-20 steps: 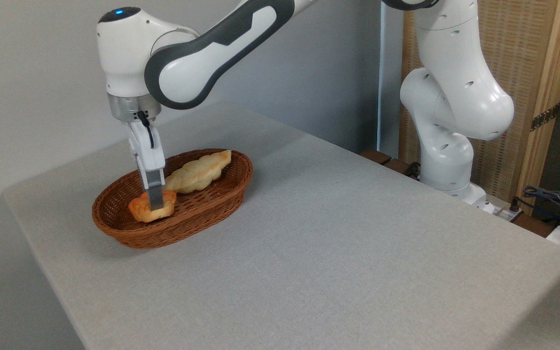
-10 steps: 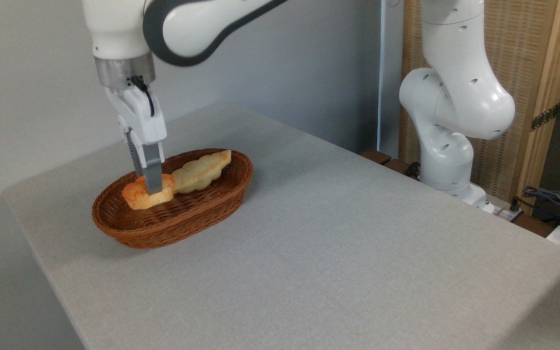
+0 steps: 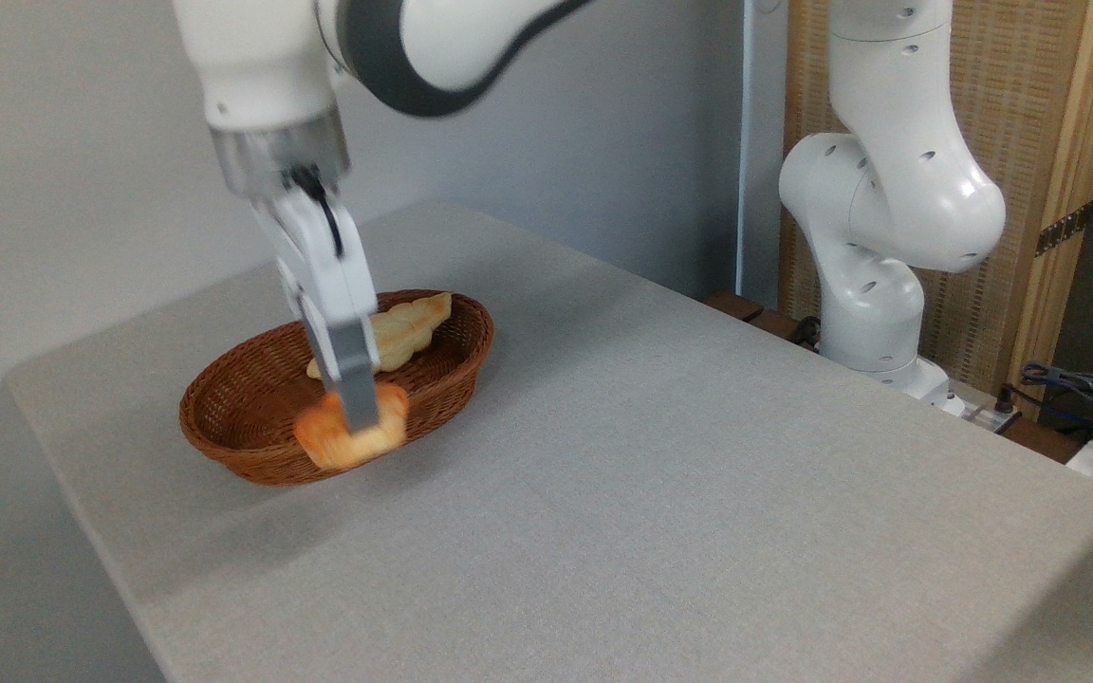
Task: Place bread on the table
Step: 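Lift the roll out of the basket and carry it onto the table, then open the gripper to release the roll and raise the arm away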
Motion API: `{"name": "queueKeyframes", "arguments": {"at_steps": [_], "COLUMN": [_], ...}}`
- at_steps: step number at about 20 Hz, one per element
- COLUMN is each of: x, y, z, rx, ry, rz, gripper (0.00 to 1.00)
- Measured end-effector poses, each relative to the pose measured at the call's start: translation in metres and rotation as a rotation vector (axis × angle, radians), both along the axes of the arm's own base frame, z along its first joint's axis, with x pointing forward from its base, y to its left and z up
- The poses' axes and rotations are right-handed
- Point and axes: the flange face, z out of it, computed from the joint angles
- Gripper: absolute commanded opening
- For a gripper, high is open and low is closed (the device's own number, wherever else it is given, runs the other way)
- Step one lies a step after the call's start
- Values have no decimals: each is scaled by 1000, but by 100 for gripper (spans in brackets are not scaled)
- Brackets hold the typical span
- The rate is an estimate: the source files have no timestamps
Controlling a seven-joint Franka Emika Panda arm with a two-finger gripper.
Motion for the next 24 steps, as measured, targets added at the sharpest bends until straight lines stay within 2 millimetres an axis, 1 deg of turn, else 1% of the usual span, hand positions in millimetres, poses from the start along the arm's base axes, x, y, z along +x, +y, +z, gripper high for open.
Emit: {"name": "queueKeyframes", "arguments": {"at_steps": [2, 3, 4, 6, 10, 15, 22, 24], "x": [0, 0, -2, -3, -4, 2, 3, 3], "y": [13, 14, 14, 11, 9, 8, 8, 8], "z": [-17, -22, -29, -37, -47, -54, -53, -49], "rx": [7, 8, 10, 12, 13, 9, 9, 8], "ry": [31, 40, 55, 71, 84, 58, 55, 46], "rz": [-13, -15, -18, -23, -27, -27, -27, -25], "gripper": [100, 100, 100, 100, 100, 100, 100, 100]}}
